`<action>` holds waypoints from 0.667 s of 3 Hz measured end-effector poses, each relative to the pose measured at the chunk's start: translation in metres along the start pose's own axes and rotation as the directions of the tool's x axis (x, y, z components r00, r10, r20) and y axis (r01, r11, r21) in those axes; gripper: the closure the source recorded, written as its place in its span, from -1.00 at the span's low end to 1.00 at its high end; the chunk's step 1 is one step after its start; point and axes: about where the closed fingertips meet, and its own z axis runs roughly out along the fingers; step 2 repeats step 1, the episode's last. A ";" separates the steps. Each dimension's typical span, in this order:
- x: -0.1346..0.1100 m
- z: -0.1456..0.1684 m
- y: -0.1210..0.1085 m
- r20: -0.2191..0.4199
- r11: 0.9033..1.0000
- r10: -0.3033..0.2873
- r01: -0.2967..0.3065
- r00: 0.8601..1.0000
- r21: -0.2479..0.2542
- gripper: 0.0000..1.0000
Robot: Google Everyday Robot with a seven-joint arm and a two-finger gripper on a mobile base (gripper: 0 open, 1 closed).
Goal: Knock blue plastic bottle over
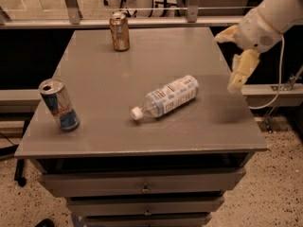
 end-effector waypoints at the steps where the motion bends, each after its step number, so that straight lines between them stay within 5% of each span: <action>1: 0.045 -0.081 0.017 0.084 0.935 0.309 -0.319 0.947 0.156 -1.00; 2: 0.045 -0.081 0.017 0.084 0.935 0.309 -0.319 0.947 0.156 -1.00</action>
Offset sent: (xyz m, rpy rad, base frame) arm 0.0000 0.0000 0.0000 0.0000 0.0000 0.0000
